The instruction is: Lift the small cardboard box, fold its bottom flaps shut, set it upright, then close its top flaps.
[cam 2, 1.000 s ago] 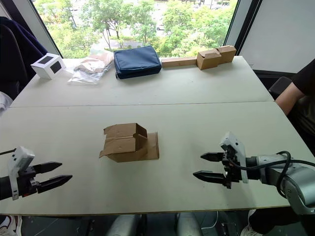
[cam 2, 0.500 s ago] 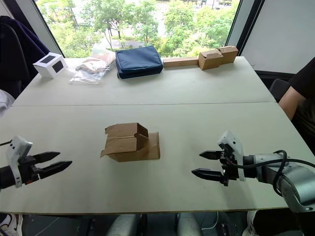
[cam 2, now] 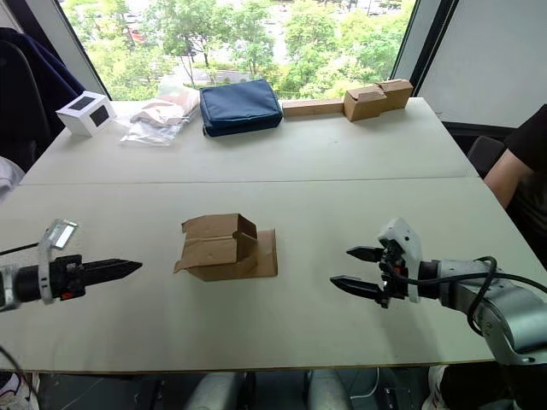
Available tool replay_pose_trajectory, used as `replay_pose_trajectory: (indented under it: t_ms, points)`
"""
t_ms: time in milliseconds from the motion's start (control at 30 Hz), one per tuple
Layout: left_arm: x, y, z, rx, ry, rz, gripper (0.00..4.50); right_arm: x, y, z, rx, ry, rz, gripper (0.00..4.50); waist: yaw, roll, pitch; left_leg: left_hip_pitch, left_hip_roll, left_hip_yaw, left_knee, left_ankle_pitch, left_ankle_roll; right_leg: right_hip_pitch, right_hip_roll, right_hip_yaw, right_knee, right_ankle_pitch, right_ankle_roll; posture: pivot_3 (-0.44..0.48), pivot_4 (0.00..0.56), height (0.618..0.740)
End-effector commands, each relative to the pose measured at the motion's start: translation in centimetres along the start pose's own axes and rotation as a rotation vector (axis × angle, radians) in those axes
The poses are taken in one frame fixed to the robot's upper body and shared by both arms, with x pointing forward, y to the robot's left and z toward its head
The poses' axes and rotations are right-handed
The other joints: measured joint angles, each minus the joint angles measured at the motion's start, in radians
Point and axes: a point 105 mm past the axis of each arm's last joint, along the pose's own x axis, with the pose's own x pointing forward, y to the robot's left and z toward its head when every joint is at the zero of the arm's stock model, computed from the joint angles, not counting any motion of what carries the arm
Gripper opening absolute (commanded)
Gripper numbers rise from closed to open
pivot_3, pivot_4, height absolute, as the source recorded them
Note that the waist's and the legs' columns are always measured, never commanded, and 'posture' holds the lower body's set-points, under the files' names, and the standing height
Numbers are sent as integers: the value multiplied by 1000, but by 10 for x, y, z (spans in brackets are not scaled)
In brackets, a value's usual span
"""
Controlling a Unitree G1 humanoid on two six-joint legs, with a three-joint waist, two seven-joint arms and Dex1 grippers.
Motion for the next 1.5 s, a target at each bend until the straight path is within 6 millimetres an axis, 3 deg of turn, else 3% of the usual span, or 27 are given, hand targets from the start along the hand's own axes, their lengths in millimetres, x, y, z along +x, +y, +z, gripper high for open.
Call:
replay_pose_trajectory:
  t_ms: [33,233,433,667,900,1000,1133,1467,1500]
  points:
    - [9,-9,9,-57,-22,-73,4473,6,17,26,-73,-93,11,4459,-6,0,0,0,0,0,0,0,0,0,0,0,0,0,0,0,150,737]
    - [41,6,8,-196,2,-104,4473,32,49,40,-139,-135,53,4459,-4,0,0,1,0,0,0,1,-1,-1,2,0,2,0,0,0,150,737]
    - [62,7,10,-214,26,-151,4473,35,60,37,-171,-100,59,4459,3,-3,0,-1,-1,0,1,1,-1,-1,2,0,2,0,1,0,150,737]
    - [87,3,16,-226,35,-212,4473,34,53,18,-139,-50,-1,4459,3,-3,0,-1,-1,0,3,1,-1,0,2,0,2,0,1,0,150,737]
    - [99,0,21,-209,41,-249,4473,34,51,14,-104,-73,-19,4459,-1,-3,0,0,0,0,3,1,-1,0,4,0,3,0,1,0,150,737]
    - [101,1,21,-210,41,-258,3772,34,51,12,-98,-71,-22,4500,0,-3,0,0,0,0,3,1,-1,0,7,0,3,1,1,0,150,737]
    - [102,0,22,-205,45,-266,2304,36,51,10,-90,-71,-17,4500,0,-3,0,0,0,0,4,1,-1,0,8,0,3,1,2,0,150,737]
    - [104,0,25,-208,28,-285,2304,39,52,6,-81,-65,-7,4500,1,-3,0,0,0,0,4,1,0,1,8,0,3,1,2,0,150,737]
    - [104,0,25,-209,24,-287,2013,40,52,6,-80,-65,-6,4500,2,-3,0,0,0,0,4,1,0,1,8,0,3,1,2,0,150,737]
